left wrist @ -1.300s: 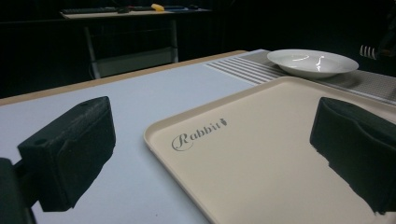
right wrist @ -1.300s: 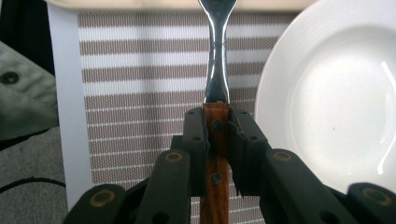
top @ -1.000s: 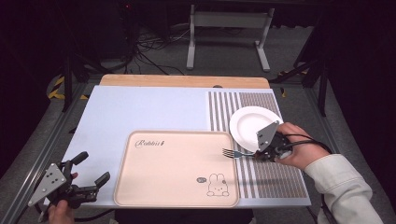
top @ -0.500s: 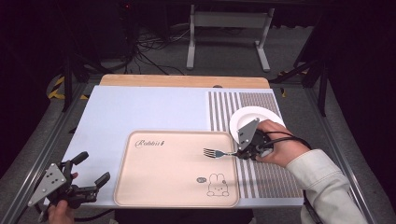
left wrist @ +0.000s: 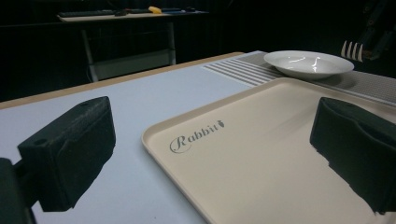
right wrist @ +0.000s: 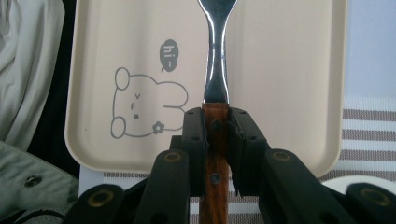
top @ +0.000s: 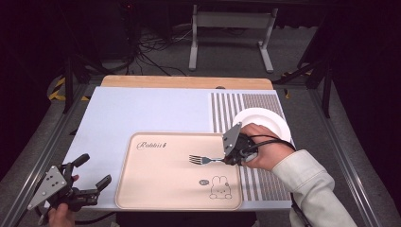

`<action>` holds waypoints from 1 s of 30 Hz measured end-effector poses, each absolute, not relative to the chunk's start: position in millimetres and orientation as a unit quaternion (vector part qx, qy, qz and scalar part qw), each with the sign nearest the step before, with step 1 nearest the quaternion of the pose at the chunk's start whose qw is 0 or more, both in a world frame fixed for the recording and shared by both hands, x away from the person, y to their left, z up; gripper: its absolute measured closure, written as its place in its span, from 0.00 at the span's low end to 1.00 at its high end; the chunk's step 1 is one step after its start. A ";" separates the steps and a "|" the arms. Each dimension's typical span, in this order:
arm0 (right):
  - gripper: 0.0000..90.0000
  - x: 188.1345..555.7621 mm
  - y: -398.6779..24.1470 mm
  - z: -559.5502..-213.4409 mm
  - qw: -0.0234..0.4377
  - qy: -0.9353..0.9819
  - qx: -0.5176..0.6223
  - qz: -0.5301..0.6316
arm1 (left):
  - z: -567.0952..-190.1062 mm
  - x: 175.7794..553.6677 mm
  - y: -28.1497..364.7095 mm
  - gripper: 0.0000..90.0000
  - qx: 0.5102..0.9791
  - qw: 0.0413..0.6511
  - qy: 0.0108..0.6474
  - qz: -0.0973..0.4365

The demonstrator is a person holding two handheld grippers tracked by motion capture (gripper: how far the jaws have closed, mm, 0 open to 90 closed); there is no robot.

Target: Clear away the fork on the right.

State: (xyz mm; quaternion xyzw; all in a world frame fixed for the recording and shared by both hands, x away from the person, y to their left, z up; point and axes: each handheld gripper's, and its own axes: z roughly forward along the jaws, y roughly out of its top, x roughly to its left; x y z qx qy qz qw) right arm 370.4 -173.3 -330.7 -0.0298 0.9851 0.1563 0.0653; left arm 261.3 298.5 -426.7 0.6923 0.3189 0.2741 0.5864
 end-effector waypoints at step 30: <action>0.87 356.5 -158.2 -338.2 0.052 0.923 0.316 0.216 | -426.4 261.0 298.9 0.01 0.694 0.585 0.318 0.274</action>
